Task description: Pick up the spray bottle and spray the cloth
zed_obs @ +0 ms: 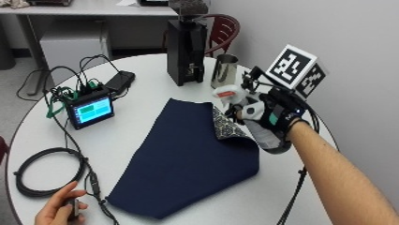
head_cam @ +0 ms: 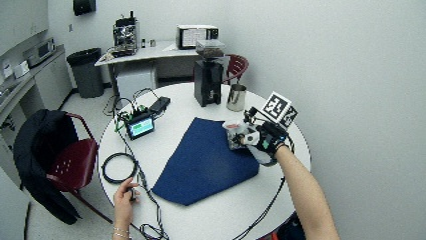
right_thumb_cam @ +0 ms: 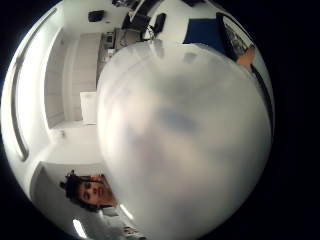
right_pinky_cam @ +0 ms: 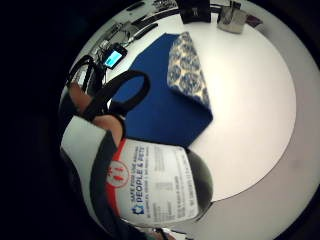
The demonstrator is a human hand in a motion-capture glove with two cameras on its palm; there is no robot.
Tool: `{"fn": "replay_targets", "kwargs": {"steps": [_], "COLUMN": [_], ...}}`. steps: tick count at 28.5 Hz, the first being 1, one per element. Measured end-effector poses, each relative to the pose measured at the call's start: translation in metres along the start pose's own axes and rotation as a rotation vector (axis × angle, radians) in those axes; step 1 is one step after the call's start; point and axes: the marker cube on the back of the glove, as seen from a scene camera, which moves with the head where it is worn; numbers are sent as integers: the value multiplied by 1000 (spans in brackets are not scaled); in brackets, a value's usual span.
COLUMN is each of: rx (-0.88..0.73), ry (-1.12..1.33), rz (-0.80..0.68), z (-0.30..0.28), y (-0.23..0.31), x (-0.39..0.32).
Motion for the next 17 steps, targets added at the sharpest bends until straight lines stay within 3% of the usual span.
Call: {"fn": "replay_targets", "kwargs": {"steps": [5,12,17], "rx": [66,18,51], "ry": [-24,-84,-51], "rz": [-14,12,-3], "z": [-13,14,-9], "y": [-4,-4,-4], "x": [-11,15,0]}}
